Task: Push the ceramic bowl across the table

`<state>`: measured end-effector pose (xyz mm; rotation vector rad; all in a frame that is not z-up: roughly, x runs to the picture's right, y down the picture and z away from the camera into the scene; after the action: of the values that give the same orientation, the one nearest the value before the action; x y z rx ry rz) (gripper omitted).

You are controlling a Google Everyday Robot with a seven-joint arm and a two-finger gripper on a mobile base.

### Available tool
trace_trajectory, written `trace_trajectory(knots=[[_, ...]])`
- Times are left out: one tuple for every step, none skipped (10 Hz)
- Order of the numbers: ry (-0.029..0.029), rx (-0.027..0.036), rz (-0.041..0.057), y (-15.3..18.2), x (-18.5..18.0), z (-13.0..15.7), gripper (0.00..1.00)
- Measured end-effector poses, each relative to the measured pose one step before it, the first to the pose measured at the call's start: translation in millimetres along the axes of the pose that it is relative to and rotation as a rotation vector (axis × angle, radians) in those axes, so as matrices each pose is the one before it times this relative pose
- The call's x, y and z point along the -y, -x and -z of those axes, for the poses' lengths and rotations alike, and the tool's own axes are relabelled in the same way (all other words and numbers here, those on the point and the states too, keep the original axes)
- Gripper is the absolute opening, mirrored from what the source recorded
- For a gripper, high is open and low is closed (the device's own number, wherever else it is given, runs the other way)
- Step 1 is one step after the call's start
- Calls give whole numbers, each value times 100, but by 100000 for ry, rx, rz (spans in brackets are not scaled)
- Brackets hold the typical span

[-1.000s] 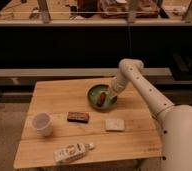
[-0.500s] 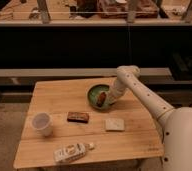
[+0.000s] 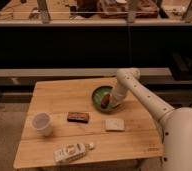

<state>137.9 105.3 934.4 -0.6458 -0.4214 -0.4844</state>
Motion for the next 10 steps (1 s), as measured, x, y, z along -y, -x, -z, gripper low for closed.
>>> trace_trajectory(knots=[[1589,-308,-590,-455,-761,-159,2],[207,-190,236,26,8,73,2],[511,-256,46,-100,-207,207,2],[275,-108,-77,-85,-129,100,2],[104,-57,-55,-51,-58,17,2],[-13,15,-20,-7,-18,5,2],[182,-172,-342,-162,-252,21,2],[30,-32,-156,-55,-39,14,2],[12,-23,-42,-25,-21,3,2],[59,-3,-9,-4,-22,-2,2]])
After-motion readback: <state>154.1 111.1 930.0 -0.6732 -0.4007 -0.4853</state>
